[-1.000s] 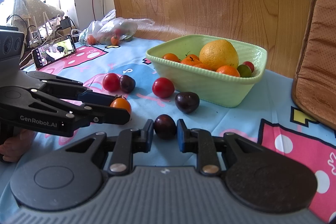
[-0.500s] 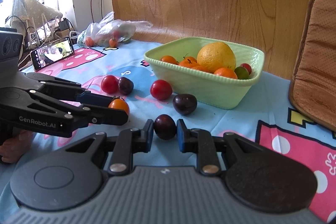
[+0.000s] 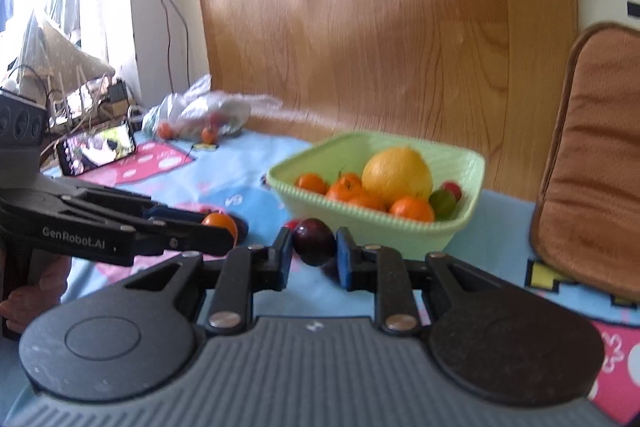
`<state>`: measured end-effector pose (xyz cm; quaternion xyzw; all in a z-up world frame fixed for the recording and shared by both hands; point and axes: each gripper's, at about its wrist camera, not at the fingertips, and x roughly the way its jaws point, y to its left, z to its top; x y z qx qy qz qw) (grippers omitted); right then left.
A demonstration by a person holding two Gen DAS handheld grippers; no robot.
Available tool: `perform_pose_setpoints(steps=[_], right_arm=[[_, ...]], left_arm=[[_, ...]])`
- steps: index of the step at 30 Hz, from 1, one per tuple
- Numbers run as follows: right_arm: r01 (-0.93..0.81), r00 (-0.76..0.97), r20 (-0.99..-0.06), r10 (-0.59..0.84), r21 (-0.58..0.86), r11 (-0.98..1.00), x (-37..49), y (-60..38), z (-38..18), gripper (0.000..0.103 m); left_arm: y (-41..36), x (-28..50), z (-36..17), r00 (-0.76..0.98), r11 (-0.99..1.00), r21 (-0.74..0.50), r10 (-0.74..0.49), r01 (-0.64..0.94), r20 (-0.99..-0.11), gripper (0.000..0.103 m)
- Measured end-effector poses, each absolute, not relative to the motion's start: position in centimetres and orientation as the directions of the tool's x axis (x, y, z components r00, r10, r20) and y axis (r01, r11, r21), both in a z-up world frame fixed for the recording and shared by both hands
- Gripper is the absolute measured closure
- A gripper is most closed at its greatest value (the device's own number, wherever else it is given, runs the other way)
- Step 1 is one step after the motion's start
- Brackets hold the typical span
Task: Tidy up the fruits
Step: 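Carry both held tomatoes over the green bowl and release them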
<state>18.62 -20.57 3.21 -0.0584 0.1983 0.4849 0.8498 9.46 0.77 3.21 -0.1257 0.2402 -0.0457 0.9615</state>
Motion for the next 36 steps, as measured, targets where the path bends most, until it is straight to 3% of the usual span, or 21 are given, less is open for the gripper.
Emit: perform_pose_setpoints(steps=[7,14,15,18,23,29,33,36], right_arm=[[-0.821,0.500,-0.367,0.784,0.087,0.564,20.7,-18.7,3.7,0.077],[-0.772,0.554,-0.392,0.734,0.088,0.629,22.8,-17.4,2.5,0.077],[-0.763,0.567,-0.387,0.727,0.087,0.641,23.0,-17.5,2.4,0.074],[-0.709,0.637,-0.343,0.691,0.092,0.699,23.3,-18.3,2.3,0.049],[-0.632,0.703,-0.292,0.648,0.162,0.758,23.9,-20.6,3.2,0.049],[-0.720,0.612,-0.284,0.738,0.184,0.669,21.3,-21.3,4.6,0.049],[-0.797,0.521,-0.329,0.788,0.144,0.587,18.3,-20.5,4.2,0.050],[-0.837,0.455,-0.388,0.801,0.120,0.533,16.9,-19.1,3.2,0.057]], left_arm=[[2.1,13.4,5.4,0.900,0.965,-0.262,-0.128,0.015,-0.418,0.071],[2.3,18.9,5.3,0.879,0.975,-0.223,-0.110,0.004,-0.465,0.070],[2.3,19.6,5.1,0.874,0.977,-0.213,-0.100,-0.005,-0.476,0.069],[2.6,21.3,4.5,0.860,0.977,-0.209,-0.080,-0.032,-0.505,0.063],[4.2,20.4,5.6,0.884,0.967,-0.239,-0.036,-0.087,-0.467,0.059],[7.6,15.1,7.0,0.903,0.956,-0.251,0.028,-0.149,-0.430,0.059],[9.0,11.4,6.2,0.893,0.947,-0.269,0.040,-0.178,-0.449,0.058],[9.1,9.6,5.0,0.877,0.941,-0.295,0.002,-0.164,-0.481,0.058]])
